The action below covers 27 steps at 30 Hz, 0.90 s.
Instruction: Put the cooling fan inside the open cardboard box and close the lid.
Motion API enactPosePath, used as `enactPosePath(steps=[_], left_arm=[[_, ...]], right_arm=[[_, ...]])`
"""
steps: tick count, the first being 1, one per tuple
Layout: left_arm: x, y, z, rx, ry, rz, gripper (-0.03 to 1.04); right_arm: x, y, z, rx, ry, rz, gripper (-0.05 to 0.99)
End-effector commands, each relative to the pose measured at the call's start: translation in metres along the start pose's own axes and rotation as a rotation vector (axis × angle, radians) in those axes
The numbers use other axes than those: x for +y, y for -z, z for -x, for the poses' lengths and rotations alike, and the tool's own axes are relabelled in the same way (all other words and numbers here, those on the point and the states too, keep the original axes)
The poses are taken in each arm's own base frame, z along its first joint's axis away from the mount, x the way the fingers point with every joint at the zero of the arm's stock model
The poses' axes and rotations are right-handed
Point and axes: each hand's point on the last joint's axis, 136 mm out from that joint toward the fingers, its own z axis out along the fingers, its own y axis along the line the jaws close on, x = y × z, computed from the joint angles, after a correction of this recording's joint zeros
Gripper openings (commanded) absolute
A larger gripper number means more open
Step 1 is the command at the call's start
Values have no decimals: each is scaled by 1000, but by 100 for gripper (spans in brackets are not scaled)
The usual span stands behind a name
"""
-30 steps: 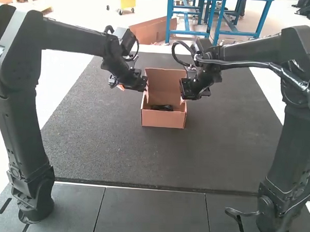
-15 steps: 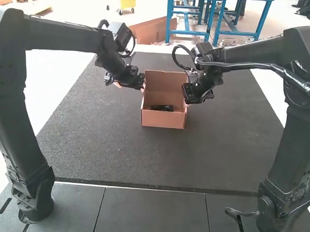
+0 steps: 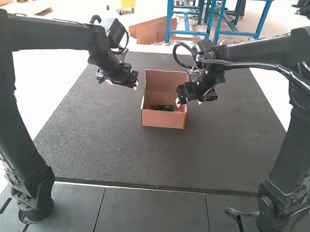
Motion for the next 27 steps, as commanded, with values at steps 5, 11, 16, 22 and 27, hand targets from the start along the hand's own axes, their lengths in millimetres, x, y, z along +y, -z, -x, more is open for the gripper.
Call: enactPosePath(steps=[5,11,16,22,27], left_arm=[[36,20,40,-160,44,103,97],[37,31,78,-257,43,122,97],[34,29,105,-297,43,117,97],[9,20,136,-329,11,83,97],[-22,7,152,-335,-27,46,97]], right_arm=[[3,54,28,-139,-8,42,91],[-6,84,20,-189,-27,39,91],[-6,100,1,-212,-32,38,91],[-11,114,-14,-242,-52,43,91],[-14,127,-11,-303,-57,42,91]])
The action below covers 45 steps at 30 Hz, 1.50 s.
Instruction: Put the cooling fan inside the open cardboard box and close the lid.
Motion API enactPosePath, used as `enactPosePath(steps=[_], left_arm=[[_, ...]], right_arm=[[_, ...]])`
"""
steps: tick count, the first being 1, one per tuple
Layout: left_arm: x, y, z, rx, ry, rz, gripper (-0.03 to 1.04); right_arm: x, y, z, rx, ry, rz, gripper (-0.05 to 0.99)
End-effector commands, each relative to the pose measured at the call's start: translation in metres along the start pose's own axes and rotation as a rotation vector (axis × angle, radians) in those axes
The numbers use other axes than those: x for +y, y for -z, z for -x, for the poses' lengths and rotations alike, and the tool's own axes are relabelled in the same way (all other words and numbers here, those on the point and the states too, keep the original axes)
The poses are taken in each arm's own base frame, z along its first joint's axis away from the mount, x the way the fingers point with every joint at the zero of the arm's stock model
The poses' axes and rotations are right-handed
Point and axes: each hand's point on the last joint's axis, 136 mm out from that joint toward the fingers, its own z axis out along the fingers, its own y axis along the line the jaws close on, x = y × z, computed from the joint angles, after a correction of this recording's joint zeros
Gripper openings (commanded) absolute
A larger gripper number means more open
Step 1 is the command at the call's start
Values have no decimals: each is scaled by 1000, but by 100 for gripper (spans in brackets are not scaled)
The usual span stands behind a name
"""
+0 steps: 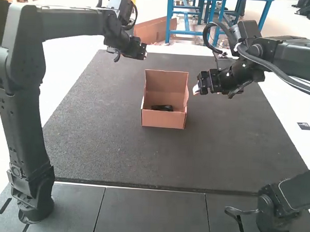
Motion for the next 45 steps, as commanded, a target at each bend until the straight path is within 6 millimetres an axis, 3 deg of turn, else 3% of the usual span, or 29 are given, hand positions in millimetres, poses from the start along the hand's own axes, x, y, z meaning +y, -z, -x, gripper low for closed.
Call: enactPosePath(steps=[1,6,11,19,30,42,45], left_arm=[[-21,3,23,-49,-28,-28,97],[-36,-14,23,-34,-44,-44,97],[-46,-27,8,15,-65,-52,97],[-57,-38,-39,179,-96,-85,97],[-84,-27,-91,336,-163,-132,97],[-93,-28,-182,532,-207,-182,97],[-95,-26,-185,526,-211,-186,97]], right_arm=[[2,16,12,-68,-2,14,91],[0,19,15,-78,-4,10,91],[-12,22,18,-86,-31,-7,91],[-16,28,25,-102,-43,-3,91],[-15,28,24,-102,-43,2,91],[-12,27,22,-93,-42,18,91],[-12,28,24,-102,-41,17,91]])
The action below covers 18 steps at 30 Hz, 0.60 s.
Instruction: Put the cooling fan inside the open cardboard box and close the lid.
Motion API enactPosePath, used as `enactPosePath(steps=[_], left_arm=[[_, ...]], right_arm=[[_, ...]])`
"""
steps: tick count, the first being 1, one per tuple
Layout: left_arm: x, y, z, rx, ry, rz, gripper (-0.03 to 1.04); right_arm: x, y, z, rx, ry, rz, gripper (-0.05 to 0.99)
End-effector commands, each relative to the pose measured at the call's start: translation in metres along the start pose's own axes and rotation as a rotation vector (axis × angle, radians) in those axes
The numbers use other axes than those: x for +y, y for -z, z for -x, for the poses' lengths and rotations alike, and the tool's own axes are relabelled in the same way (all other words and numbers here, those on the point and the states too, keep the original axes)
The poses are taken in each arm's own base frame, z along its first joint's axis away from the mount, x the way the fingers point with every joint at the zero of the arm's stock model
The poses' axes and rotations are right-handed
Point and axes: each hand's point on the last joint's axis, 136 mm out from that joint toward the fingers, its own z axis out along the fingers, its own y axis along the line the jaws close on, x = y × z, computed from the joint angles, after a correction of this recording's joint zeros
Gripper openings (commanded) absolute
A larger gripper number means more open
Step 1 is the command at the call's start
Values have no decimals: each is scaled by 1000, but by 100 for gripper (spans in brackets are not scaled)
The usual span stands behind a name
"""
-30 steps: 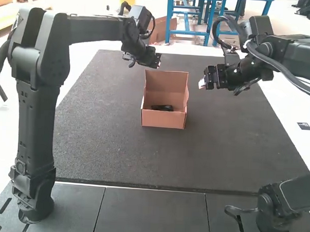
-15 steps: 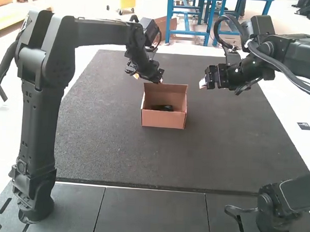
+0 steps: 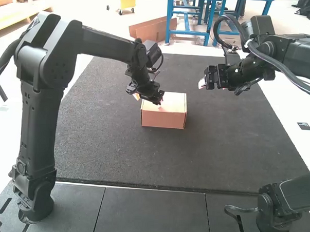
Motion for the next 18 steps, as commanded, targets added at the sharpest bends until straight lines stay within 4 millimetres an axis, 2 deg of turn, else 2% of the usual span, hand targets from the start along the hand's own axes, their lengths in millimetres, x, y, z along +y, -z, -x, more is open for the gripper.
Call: enactPosePath(steps=[1,4,6,10,14,18], left_arm=[[-10,0,-17,35,-31,-19,97],[-9,28,13,-81,-19,-26,97],[-8,59,39,-186,-6,-30,97],[12,119,81,-373,38,-16,97],[33,167,100,-502,78,-1,97],[53,193,99,-557,111,14,97]], right_arm=[[1,13,19,-63,1,7,91],[-1,16,25,-79,-4,2,91],[-6,18,29,-96,-11,-9,91],[-18,21,37,-131,-28,-36,91],[-26,34,50,-203,-35,-55,91],[-32,51,67,-307,-35,-72,91]])
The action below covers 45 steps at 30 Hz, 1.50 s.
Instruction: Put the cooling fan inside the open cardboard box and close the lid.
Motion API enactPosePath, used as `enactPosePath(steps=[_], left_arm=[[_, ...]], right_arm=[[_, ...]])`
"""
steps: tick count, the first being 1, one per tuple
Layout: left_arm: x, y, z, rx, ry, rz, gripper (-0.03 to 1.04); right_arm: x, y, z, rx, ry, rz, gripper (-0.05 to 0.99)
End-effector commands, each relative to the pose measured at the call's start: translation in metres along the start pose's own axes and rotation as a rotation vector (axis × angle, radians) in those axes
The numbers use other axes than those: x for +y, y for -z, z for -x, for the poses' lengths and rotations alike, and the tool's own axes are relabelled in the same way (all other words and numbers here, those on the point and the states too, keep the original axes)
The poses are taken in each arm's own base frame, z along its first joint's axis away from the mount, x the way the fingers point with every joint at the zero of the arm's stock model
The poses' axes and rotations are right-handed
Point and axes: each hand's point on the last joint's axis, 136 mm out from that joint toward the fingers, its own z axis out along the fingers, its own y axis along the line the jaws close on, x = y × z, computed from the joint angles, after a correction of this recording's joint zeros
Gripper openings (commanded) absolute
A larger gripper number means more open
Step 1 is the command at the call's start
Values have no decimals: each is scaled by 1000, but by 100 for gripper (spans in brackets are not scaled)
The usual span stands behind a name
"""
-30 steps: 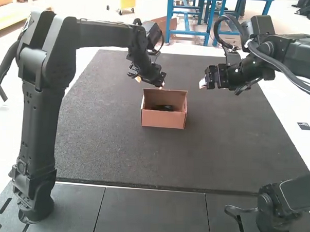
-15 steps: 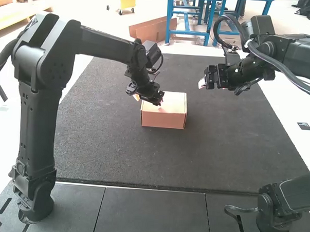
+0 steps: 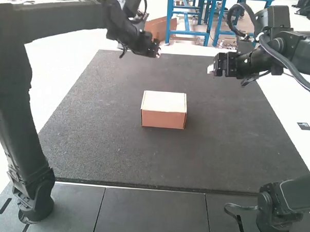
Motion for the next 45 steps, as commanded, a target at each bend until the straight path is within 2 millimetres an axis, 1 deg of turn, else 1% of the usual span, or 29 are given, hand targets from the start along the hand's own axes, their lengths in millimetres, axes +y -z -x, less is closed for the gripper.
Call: enactPosePath(steps=[1,2,5,10,14,17,21,23,25,26,29,31,34,38,42,45], left_arm=[[15,19,11,-44,21,10,97],[21,22,11,-50,23,18,97],[25,34,12,-101,21,24,97],[26,54,5,-201,14,33,97],[32,79,-1,-304,28,50,97],[33,101,-10,-387,22,51,97],[39,131,-26,-486,29,77,97],[44,149,-34,-551,41,100,97],[47,162,-45,-609,47,109,97],[48,168,-52,-630,51,113,97],[55,186,-68,-687,58,139,97],[60,192,-80,-696,63,157,97],[69,198,-94,-712,64,197,97],[80,208,-106,-766,64,247,97],[89,210,-125,-794,48,296,97],[92,213,-136,-822,7,330,97]], right_arm=[[-5,27,28,-131,-18,-11,91],[-7,32,32,-159,-28,-20,91],[-15,43,35,-215,-37,-46,91],[-20,59,26,-262,-27,-69,91],[-23,68,15,-270,-23,-96,91],[-27,79,12,-300,-28,-127,91],[-31,89,8,-337,-29,-167,91],[-32,91,5,-340,-28,-175,91],[-36,90,-1,-333,-29,-191,91],[-36,92,0,-355,-14,-190,91],[-34,111,6,-458,3,-196,91],[-34,115,2,-491,6,-201,91],[-36,120,-8,-516,2,-221,91],[-37,138,-17,-614,6,-246,91],[-40,151,-28,-691,3,-282,91],[-43,153,-34,-717,7,-303,91]])
